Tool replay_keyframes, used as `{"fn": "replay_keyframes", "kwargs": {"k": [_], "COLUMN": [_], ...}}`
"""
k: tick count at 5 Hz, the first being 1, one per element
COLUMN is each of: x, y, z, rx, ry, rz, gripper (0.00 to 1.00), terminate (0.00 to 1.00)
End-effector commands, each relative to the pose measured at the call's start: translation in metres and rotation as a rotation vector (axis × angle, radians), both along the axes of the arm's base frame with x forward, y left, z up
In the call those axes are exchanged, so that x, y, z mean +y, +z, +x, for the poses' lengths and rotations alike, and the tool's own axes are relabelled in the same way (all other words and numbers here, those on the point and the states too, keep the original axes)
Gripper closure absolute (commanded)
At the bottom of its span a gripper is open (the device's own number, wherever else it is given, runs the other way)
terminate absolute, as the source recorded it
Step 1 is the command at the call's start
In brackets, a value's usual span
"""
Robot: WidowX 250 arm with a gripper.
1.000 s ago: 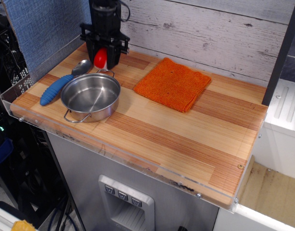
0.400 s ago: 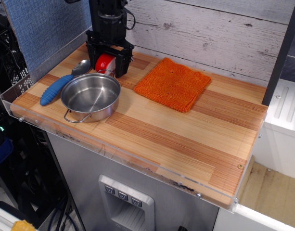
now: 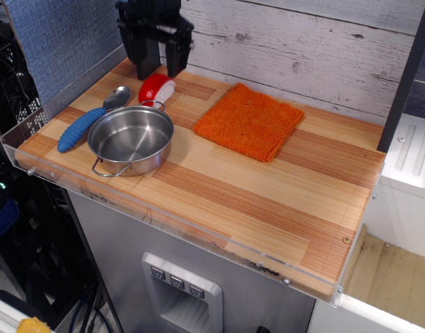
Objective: Put the sushi behind the silver pot, in the corner near the blue spoon and orange rag.
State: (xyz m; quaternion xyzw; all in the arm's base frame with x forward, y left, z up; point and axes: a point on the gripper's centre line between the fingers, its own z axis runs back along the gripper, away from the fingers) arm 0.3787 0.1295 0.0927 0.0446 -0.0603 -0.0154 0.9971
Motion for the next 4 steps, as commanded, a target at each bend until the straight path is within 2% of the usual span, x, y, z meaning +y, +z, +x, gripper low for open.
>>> {"fn": "replay_keyframes", "kwargs": {"k": [1,3,4], "x": [-0.014,-0.032,-0.032], "y": [0.047,0.047,0.047], "z": [-0.027,-0.04,-0.04], "rx": [-0.11,-0.081,-0.081], "ry": [-0.041,-0.085,-0.085], "rz": [0.006,-0.056,-0.056], "gripper": [0.0,0.0,0.0], "terminate": [0.0,0.0,0.0]}}
